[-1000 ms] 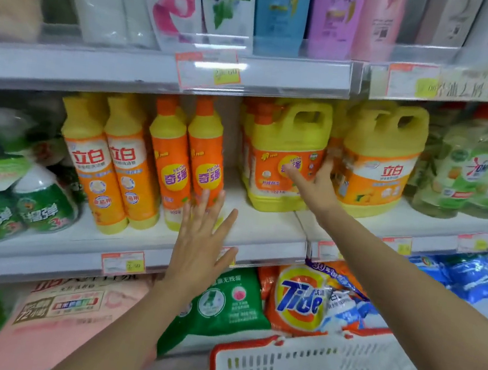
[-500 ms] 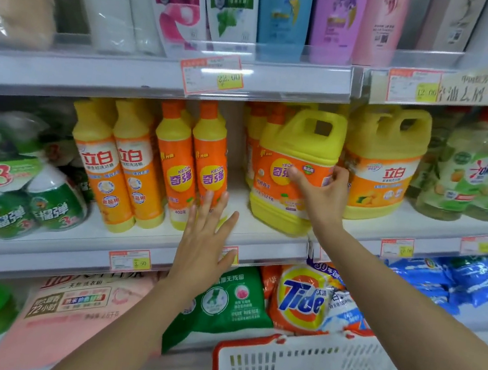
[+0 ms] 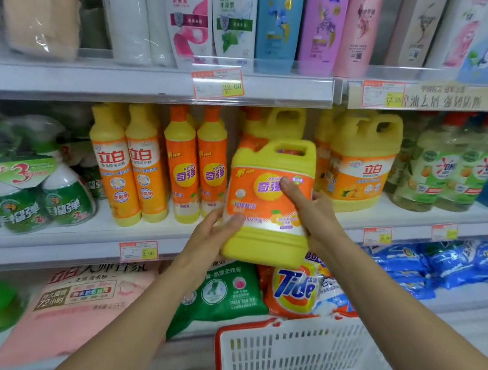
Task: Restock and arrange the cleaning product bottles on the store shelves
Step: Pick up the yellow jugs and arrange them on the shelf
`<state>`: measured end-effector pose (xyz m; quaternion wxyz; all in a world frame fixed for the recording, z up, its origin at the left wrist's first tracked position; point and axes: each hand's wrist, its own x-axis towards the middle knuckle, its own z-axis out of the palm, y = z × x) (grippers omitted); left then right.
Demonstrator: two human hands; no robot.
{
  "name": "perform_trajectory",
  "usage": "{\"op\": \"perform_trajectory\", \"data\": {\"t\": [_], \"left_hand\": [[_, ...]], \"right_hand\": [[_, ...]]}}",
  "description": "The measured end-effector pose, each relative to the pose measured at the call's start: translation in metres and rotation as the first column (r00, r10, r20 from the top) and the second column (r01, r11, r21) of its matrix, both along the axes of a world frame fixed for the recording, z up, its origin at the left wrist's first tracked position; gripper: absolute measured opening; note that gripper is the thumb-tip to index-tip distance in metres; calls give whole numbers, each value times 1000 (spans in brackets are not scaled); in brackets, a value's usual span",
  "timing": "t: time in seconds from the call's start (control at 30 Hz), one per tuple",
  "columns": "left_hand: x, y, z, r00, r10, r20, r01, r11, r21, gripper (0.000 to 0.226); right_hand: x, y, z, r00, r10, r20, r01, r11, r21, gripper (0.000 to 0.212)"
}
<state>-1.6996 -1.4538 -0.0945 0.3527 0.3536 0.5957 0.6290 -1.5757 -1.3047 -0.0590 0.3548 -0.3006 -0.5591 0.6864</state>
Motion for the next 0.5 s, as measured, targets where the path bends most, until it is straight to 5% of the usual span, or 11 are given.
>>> {"op": "perform_trajectory", "data": {"t": [0.27, 0.5], "left_hand": [[20, -62, 6, 966, 199, 164, -183, 977, -108, 40], [37, -88, 25, 966, 144, 215, -122, 986, -111, 33]], "right_hand": [[44, -71, -10, 965, 259, 36, -259, 966, -20, 91], [56, -87, -5, 967, 255, -24, -256, 963, -79, 79]]}}
